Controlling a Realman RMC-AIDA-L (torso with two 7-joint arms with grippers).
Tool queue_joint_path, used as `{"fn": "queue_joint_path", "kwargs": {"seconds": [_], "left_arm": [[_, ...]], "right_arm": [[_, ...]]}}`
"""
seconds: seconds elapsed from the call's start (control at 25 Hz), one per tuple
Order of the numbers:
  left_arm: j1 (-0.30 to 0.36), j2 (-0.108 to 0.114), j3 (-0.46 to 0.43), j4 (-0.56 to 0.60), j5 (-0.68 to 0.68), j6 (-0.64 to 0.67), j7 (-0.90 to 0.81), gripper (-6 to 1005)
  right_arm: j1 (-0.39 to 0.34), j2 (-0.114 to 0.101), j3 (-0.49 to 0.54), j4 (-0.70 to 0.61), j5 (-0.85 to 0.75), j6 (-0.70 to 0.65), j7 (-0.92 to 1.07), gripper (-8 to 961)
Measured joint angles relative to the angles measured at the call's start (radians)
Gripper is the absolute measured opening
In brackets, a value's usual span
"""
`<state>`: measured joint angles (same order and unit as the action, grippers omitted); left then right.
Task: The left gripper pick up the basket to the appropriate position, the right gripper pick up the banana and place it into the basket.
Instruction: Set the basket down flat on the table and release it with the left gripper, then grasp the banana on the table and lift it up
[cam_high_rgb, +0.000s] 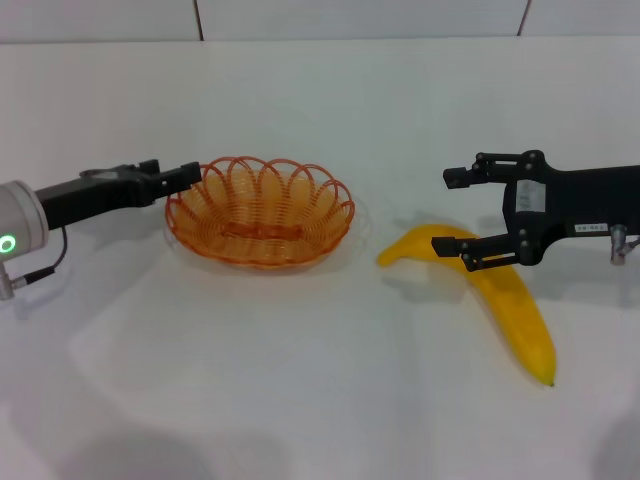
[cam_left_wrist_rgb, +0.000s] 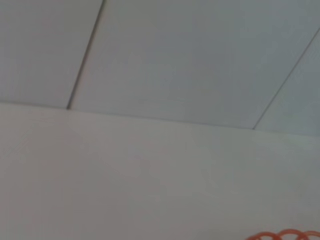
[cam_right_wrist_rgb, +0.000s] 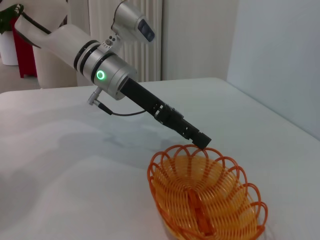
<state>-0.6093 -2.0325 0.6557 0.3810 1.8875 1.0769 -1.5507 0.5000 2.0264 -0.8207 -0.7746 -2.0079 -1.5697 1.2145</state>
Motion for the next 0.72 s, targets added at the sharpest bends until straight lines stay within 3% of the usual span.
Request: {"fn": "queue_joint_path", "kwargs": {"seconds": [0.28, 0.48, 0.72], "left_arm": [[0.021, -0.001, 0.007, 0.042, 0.004, 0.002, 0.073, 813], [0.05, -0.001, 0.007, 0.066, 0.004, 0.022, 0.167, 921], [0.119, -0.004, 0.004, 0.081, -0.091, 0.09, 0.366, 921]], "right_arm": [[0.0, 0.0, 0.0, 0.0, 0.0, -0.001, 0.003, 861], [-0.002, 0.0, 0.0, 0.001, 0.0, -0.001, 0.004, 861], [-0.005, 0.0, 0.001, 0.001, 0.0, 0.0, 0.0, 861]]}}
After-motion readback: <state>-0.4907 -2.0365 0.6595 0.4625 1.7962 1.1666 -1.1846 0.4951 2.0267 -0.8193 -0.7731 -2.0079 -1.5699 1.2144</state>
